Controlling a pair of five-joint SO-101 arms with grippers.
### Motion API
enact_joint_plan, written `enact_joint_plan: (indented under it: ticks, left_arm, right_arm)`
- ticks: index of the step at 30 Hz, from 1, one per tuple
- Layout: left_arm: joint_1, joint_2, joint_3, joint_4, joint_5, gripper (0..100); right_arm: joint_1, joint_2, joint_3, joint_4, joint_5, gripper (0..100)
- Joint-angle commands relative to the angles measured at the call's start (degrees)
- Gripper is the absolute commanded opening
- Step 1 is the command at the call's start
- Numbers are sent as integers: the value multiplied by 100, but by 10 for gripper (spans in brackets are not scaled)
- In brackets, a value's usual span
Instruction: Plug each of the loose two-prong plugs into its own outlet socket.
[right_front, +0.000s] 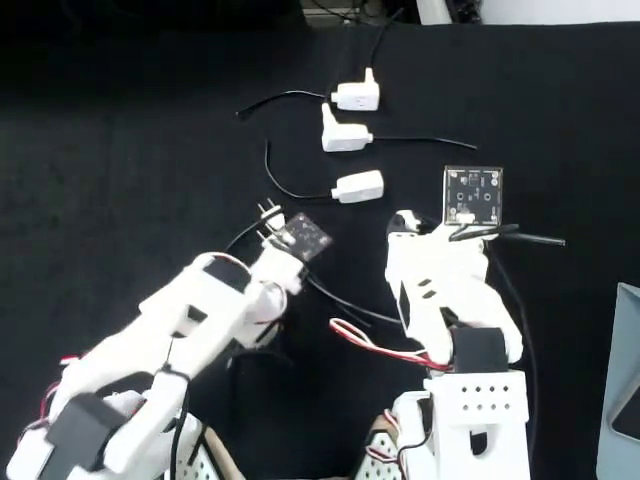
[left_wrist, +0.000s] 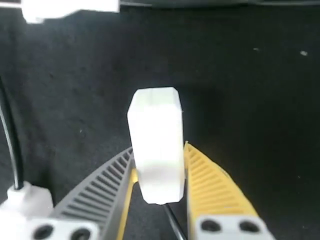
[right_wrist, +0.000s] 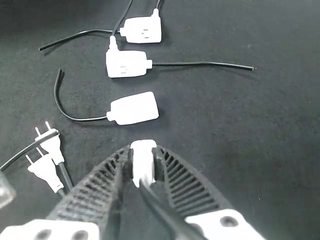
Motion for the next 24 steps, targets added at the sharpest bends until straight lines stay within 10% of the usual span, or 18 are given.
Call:
enact_joint_plan:
  ticks: [1, 7, 24]
  left_arm:
    - [57, -905, 338, 114, -62, 115]
    - [-620, -1442, 646, 105, 299, 305]
    - [-2132, -1503, 356, -53, -62, 309]
  right_arm:
    - [-79, -66, -48, -123, 44, 12]
    - [-88, -66, -48, -123, 44, 12]
    - [-88, -66, -48, -114, 44, 12]
